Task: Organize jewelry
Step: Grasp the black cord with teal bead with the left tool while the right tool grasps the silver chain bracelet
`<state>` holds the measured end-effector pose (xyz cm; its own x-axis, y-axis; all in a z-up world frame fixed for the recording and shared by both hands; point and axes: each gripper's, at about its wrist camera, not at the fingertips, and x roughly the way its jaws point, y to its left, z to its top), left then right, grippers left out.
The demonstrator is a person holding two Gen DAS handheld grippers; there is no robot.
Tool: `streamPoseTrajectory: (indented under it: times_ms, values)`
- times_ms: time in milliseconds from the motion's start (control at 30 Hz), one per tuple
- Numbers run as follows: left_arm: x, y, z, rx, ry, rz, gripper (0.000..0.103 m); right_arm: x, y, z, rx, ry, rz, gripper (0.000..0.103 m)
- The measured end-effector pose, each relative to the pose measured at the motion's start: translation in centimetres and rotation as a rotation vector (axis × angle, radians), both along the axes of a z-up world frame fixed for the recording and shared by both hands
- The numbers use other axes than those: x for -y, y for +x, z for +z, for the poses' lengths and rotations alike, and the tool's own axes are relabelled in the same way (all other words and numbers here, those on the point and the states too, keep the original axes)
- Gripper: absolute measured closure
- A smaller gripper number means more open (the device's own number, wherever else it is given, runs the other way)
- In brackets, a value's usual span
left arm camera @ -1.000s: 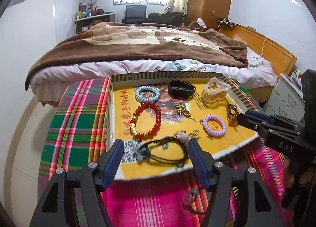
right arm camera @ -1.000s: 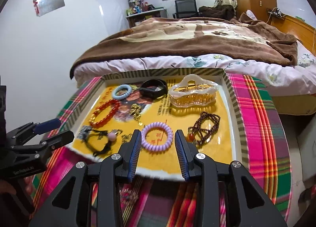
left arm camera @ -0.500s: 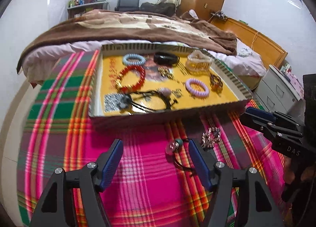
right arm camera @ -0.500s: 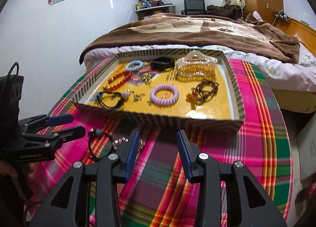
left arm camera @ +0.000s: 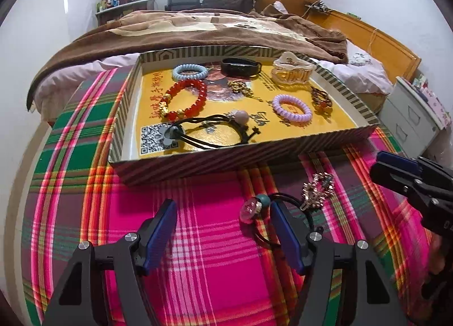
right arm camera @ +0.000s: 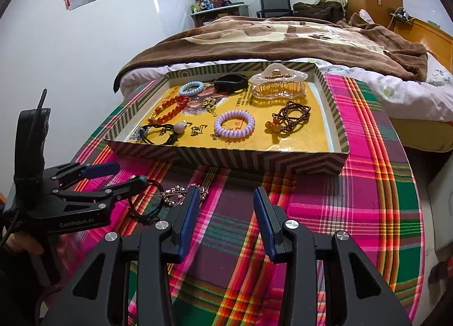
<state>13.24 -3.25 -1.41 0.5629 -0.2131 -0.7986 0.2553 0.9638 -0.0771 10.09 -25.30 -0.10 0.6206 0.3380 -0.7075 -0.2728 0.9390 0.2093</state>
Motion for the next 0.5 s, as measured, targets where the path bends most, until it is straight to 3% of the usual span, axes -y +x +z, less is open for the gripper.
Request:
streamPoseTrajectory:
  times_ms: [100,167,200,500]
  values:
    - [0.3,0.0,-0.1,0.021,0.046,0.001,0.054,-0.2,0.0,0.1,0.002,-0.002,0.002,0.063]
    - [0.5,-0.1,0.0,0.035,0.073,-0.01,0.081,-0.3,0.1,0.0,-0.003,-0.004,-0.002,0.063]
    - [0.4,-0.1,0.1,0.031,0.064,-0.015,0.086,-0.4,0.1,0.0,-0.005,-0.005,-0.005,0.063]
    - [-2.0,-0.9,0.8,0.041,0.019,0.027,0.088,-1.5,0.5,-0.4,-0.022,-0.029,-0.002,0.063]
